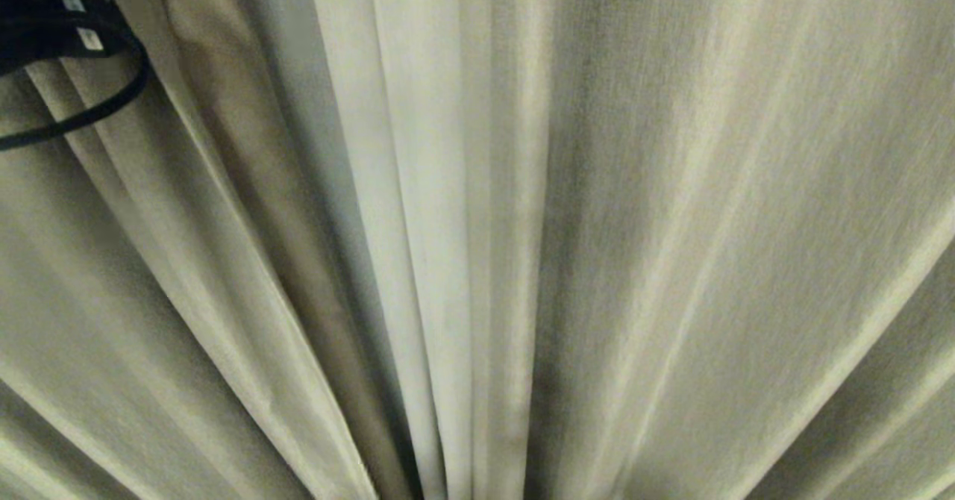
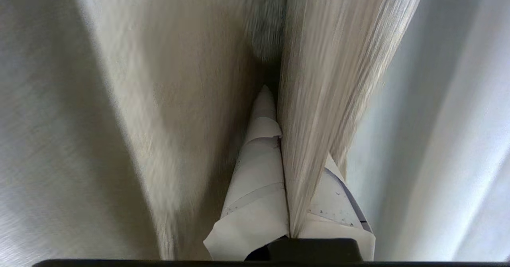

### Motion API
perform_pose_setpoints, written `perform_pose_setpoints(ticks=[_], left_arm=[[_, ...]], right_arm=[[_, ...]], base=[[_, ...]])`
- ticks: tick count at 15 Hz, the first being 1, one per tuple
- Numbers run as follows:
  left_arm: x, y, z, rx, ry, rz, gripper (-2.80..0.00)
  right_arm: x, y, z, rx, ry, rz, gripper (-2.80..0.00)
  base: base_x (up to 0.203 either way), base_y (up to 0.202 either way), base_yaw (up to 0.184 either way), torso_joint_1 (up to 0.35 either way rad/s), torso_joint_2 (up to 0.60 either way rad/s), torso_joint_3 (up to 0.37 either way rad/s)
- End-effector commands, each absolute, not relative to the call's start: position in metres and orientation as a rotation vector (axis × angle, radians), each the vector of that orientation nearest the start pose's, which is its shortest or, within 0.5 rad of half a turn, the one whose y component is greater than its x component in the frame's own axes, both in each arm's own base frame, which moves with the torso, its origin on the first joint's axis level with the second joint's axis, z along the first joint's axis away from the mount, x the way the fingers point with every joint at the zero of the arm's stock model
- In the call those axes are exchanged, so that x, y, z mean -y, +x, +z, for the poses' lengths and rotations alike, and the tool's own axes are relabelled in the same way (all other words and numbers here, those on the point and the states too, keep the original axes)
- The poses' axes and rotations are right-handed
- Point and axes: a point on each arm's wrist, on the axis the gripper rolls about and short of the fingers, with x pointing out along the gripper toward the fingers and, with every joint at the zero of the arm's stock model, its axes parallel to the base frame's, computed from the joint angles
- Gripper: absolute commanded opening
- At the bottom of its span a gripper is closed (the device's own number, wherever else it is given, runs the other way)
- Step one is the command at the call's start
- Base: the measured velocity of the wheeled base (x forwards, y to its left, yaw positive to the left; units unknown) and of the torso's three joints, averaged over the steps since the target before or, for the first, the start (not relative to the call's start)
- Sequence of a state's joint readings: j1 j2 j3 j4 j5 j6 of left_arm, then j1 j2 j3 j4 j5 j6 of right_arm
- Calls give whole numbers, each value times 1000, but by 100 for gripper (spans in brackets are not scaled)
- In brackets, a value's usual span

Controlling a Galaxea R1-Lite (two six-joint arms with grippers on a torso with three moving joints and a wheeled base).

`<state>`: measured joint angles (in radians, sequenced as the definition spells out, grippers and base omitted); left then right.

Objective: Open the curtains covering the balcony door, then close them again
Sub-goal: Pull the outer curtains open on both sides

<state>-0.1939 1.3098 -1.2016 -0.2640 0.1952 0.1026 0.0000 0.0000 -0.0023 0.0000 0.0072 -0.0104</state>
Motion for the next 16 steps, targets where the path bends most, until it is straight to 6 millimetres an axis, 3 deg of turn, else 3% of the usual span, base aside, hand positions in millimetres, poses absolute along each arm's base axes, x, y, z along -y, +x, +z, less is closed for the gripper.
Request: perform_pose_setpoints(ticks=[1, 8, 16], left_arm=[[19, 204, 353, 124, 80, 14, -280], [-3, 188, 324, 46, 91, 59, -280], [-2, 185, 325, 52, 57, 54, -280]], right_arm=[[0, -23, 76, 3, -11, 8, -280], [0, -23, 76, 2, -11, 8, -280], [0, -23, 76, 2, -11, 8, -280]], base=[[0, 0, 0, 0, 0, 0], [0, 0, 0, 0, 0, 0], [0, 0, 0, 0, 0, 0]])
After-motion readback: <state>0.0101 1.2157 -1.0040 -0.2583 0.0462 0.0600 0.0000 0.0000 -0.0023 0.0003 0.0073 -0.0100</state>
